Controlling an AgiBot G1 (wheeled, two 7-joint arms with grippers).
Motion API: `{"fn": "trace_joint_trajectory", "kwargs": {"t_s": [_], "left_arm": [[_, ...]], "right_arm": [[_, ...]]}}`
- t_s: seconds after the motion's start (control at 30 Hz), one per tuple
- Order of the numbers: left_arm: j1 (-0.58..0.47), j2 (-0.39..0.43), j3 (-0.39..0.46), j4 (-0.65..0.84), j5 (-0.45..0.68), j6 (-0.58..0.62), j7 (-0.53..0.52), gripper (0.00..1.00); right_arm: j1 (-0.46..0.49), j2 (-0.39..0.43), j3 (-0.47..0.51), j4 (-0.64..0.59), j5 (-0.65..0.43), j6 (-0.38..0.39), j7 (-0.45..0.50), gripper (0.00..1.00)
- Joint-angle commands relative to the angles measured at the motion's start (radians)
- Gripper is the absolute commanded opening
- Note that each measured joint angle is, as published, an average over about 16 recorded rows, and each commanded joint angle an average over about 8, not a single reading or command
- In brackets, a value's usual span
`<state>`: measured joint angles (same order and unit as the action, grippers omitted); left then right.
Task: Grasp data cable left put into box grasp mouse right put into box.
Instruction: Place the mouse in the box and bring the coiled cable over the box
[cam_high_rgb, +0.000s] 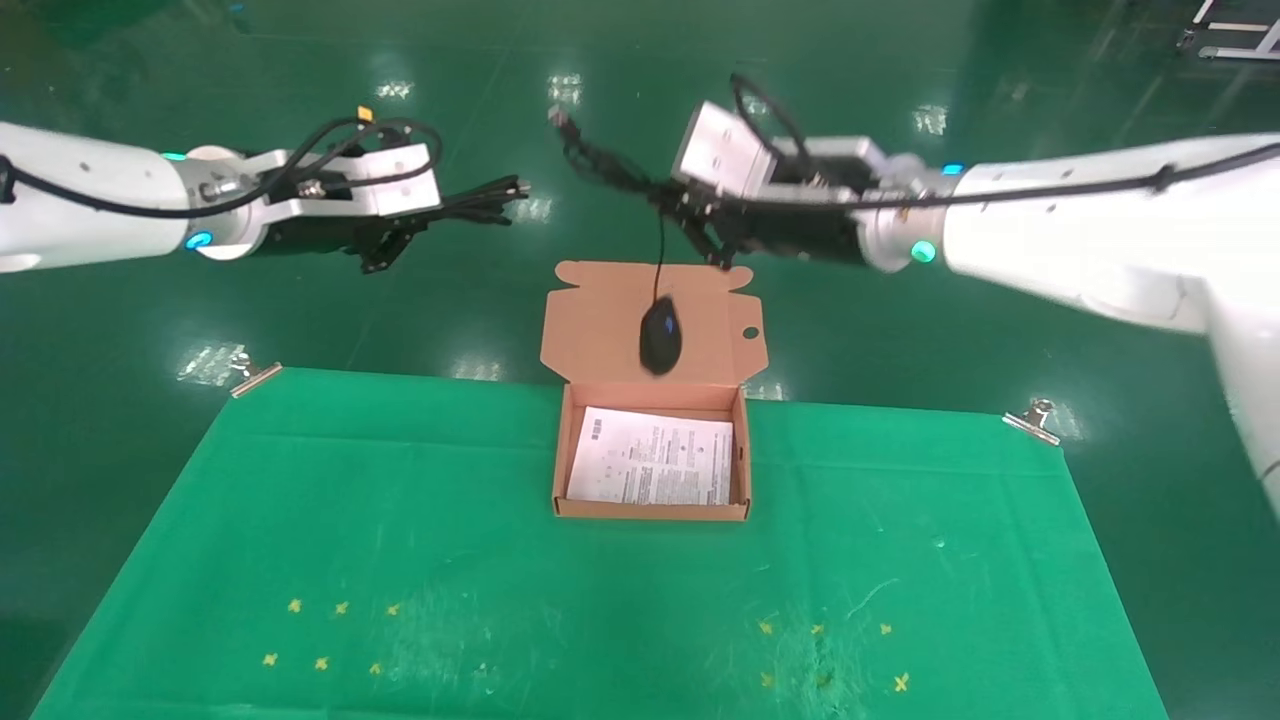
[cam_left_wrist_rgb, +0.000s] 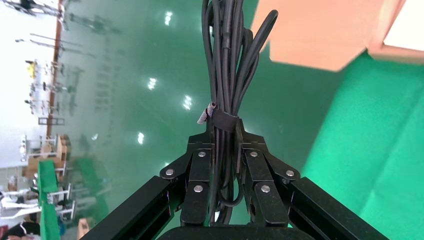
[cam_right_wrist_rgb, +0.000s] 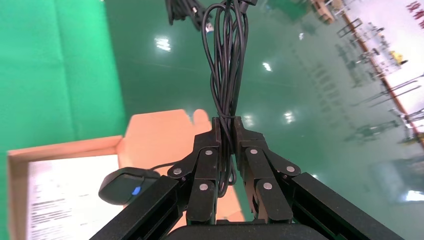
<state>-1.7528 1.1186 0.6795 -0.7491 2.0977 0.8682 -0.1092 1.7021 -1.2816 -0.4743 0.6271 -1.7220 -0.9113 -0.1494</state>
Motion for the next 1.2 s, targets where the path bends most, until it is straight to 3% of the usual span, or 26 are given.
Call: {"fn": "trace_joint_trajectory", "kwargs": {"t_s": [0.03, 0.53, 0.77, 1.2], "left_arm": [[0.007, -0.009, 0.006, -0.016, 0.018, 0.007, -0.024, 0.0], [0.053, -0.102, 0.023, -0.238, 0.172, 0.129, -0.318, 0.0], [0.069, -0.113, 0.024, -0.291, 0.199, 0.143, -0.366, 0.0], [0.075, -0.117, 0.025, -0.312, 0.21, 0.148, -0.385, 0.0]], "right_arm": [[-0.011, -0.005, -0.003, -0.009, 0.0, -0.003, -0.004, 0.0], [-0.075, -0.072, -0.063, -0.054, 0.029, 0.023, -0.004, 0.0], [-0.106, -0.071, -0.137, -0.074, 0.047, 0.07, 0.018, 0.0], [-0.114, -0.08, -0.283, -0.146, -0.047, 0.155, 0.023, 0.0]]}}
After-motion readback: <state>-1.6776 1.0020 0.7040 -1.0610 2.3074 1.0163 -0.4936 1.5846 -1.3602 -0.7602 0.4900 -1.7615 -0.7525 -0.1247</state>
